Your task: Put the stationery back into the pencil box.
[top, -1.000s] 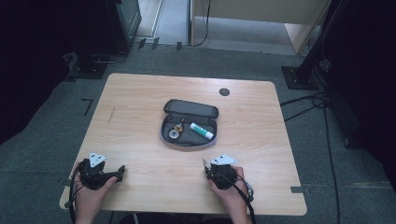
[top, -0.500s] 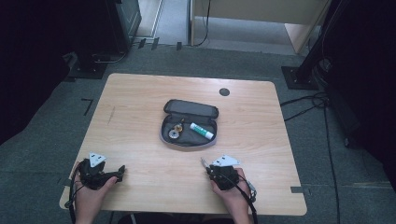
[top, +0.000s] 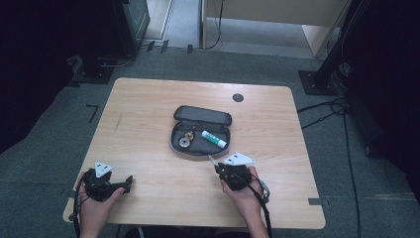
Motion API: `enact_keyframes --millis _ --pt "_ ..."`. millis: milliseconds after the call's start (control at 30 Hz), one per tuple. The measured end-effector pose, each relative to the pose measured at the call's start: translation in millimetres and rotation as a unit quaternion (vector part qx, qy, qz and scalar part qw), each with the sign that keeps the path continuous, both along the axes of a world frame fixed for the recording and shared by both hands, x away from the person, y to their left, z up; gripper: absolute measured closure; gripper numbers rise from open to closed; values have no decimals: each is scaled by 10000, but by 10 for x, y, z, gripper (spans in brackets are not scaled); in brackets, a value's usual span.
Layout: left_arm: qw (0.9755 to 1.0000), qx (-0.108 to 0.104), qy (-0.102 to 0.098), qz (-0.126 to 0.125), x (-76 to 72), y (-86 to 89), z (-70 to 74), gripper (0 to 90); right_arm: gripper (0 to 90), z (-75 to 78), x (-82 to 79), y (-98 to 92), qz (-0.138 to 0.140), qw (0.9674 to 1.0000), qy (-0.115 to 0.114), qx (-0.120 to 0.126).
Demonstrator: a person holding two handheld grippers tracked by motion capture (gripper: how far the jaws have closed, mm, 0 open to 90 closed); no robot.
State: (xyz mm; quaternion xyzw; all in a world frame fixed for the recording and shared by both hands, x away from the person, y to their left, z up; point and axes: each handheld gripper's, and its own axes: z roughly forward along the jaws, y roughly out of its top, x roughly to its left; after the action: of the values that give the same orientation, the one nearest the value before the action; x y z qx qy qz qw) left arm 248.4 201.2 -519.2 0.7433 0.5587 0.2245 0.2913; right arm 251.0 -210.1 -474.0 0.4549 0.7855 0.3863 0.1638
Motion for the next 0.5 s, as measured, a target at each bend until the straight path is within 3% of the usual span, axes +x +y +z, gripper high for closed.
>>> enact_keyframes --millis 500 --pt "10000 -2 -1 2 0 0 0 0 808 186 415 134 283 9995 -139 -2"
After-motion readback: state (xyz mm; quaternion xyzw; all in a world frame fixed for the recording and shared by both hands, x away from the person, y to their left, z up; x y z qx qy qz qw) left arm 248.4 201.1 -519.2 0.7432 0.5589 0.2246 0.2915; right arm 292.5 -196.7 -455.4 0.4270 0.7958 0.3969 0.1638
